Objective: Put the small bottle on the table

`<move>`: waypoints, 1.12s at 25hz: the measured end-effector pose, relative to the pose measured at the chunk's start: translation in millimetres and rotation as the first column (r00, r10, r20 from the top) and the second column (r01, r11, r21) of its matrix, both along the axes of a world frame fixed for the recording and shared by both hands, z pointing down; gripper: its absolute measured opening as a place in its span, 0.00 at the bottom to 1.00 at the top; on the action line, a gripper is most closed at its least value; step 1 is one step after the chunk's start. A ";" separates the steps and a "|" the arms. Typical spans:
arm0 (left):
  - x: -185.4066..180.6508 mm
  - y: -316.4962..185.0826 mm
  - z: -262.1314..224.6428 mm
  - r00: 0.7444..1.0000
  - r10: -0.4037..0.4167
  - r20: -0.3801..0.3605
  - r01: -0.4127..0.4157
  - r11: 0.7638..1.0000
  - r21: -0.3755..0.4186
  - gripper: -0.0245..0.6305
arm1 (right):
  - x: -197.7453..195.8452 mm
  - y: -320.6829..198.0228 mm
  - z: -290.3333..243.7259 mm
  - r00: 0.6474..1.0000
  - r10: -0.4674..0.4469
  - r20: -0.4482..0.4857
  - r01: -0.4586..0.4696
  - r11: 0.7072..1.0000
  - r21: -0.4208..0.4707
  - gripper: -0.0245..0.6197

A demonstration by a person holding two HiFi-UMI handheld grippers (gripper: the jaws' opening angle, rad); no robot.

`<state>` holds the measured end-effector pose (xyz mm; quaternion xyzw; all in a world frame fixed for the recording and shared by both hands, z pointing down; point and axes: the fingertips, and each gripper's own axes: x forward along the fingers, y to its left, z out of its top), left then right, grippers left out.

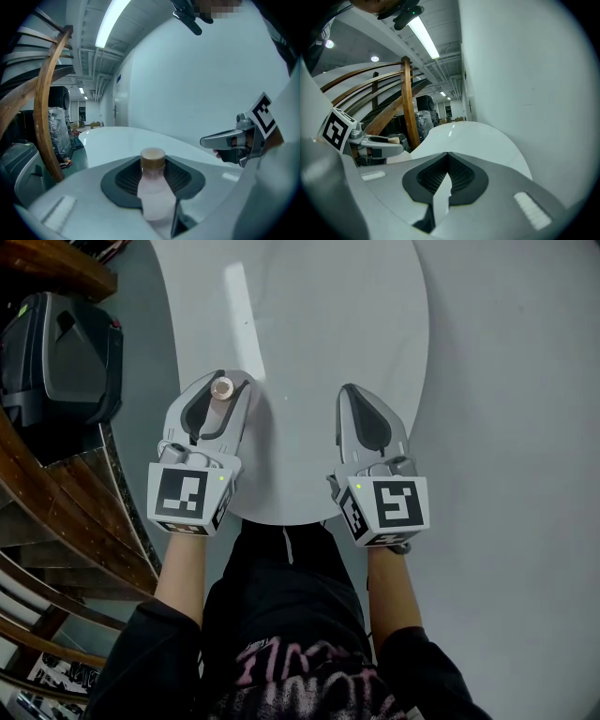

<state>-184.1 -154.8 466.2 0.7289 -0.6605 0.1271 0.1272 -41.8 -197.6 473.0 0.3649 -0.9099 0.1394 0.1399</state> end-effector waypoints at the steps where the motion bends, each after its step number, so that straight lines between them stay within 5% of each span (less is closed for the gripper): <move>1: -0.6 0.4 1.1 1.000 0.005 0.006 -0.005 1.000 0.006 0.25 | -1.0 0.8 1.2 1.000 0.001 0.000 -0.001 1.000 -0.004 0.07; 28: -3.6 0.6 19.7 1.000 0.013 -0.018 -0.013 1.000 0.005 0.25 | -9.5 8.8 24.7 0.999 0.000 -0.038 -0.001 0.999 -0.043 0.07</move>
